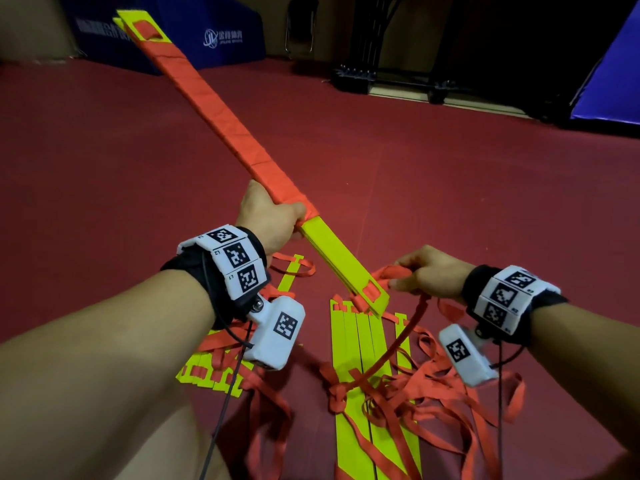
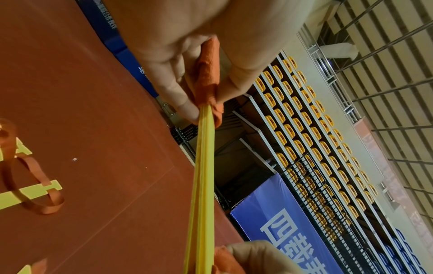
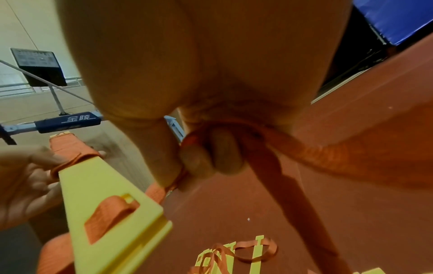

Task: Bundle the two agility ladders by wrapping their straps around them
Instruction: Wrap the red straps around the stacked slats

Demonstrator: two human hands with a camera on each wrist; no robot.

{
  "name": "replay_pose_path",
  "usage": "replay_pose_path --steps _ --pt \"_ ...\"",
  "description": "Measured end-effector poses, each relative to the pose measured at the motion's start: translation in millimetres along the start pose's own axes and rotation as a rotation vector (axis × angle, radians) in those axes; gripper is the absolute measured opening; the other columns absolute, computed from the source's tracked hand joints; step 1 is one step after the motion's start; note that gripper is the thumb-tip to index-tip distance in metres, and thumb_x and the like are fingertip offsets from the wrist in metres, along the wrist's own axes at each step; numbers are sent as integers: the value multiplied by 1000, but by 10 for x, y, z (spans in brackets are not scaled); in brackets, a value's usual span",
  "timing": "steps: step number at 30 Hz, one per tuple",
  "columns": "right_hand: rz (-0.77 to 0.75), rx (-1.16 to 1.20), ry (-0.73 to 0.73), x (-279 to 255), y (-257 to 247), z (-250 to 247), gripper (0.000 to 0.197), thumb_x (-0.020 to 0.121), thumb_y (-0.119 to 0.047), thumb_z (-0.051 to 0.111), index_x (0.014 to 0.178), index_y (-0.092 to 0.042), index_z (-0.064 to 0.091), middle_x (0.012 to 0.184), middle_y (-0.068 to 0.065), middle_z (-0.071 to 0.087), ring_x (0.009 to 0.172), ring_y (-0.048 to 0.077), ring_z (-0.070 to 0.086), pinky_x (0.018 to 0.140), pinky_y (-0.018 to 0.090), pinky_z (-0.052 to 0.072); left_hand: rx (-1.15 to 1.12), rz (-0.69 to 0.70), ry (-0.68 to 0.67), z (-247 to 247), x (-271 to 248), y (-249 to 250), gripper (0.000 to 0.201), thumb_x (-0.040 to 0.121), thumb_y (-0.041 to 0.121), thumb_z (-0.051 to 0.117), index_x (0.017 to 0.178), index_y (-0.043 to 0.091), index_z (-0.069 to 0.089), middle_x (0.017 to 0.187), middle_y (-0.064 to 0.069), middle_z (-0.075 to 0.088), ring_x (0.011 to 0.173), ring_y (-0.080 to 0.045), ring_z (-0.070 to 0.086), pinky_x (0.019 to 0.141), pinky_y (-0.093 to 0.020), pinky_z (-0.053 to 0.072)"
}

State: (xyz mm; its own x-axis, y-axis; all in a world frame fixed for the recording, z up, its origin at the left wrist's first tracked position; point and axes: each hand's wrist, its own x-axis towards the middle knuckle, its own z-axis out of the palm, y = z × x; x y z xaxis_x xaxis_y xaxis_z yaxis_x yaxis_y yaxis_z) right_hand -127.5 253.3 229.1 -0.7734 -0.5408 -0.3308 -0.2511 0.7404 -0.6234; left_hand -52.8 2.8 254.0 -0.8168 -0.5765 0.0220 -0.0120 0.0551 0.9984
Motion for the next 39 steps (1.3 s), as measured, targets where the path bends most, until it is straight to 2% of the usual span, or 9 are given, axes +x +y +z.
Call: replay_pose_path --steps 7,11,16,21,28,31,35,37,39 --pt "-9 57 91 29 -14 -12 31 91 -32 71 79 -3 70 57 -2 53 54 13 44 58 30 34 -4 -11 2 -23 5 15 55 58 9 68 111 1 54 109 -20 69 80 -30 72 60 -34 61" --pt "-118 133 56 -15 2 -41 14 90 -5 70 77 -8 66 68 2 67 67 18 59 67 33 47 -38 -31 -8 -42 -4 27 63 55 10 66 115 -4 55 112 -23 69 75 -25 70 57 -30 58" --pt "-134 245 -6 -42 -36 -63 22 83 20 64 91 -1 64 64 8 66 46 24 58 42 30 49 -38 -19 -6 -29 -13 28 44 70 -3 68 111 3 52 112 -23 68 76 -24 68 59 -33 59" --pt "-112 63 -54 -54 -99 -54 25 82 5 74 77 -20 73 58 2 63 42 16 50 42 25 42 -31 -1 -9 -24 -19 28 40 68 1 70 100 13 50 111 -23 68 77 -26 67 60 -32 59" --pt "-173 163 -64 -105 -186 -33 15 87 -6 75 75 -9 66 57 1 60 42 10 52 43 23 42 -48 -39 -1 -49 -6 38 46 65 2 70 108 -2 54 110 -25 69 70 -23 67 56 -30 57" --pt "-197 313 -42 -118 -187 -26 13 91 -3 68 79 -4 60 57 3 60 45 14 54 43 22 45 -38 -40 82 -64 10 36 65 70 -1 73 126 1 40 107 -18 64 69 -22 66 53 -28 58" --pt "-204 327 -3 -101 -200 -16 15 90 -3 69 84 -6 56 62 7 57 46 15 55 42 24 46 11 49 113 -70 -66 42 117 78 -9 69 160 25 -8 101 -9 61 67 -20 68 66 -38 64" --pt "-209 278 2 -76 -186 -10 13 89 -6 72 86 -8 59 65 8 59 53 18 56 52 32 48 101 124 105 -83 -92 37 117 77 -7 69 156 49 2 100 -8 61 58 -16 66 65 -39 64" --pt "-201 249 9 -67 -178 -3 13 88 -7 74 82 -12 64 64 8 61 57 23 57 60 41 47 168 151 65 -68 -97 47 83 79 -6 69 136 49 46 99 -6 60 59 -14 64 63 -35 63"
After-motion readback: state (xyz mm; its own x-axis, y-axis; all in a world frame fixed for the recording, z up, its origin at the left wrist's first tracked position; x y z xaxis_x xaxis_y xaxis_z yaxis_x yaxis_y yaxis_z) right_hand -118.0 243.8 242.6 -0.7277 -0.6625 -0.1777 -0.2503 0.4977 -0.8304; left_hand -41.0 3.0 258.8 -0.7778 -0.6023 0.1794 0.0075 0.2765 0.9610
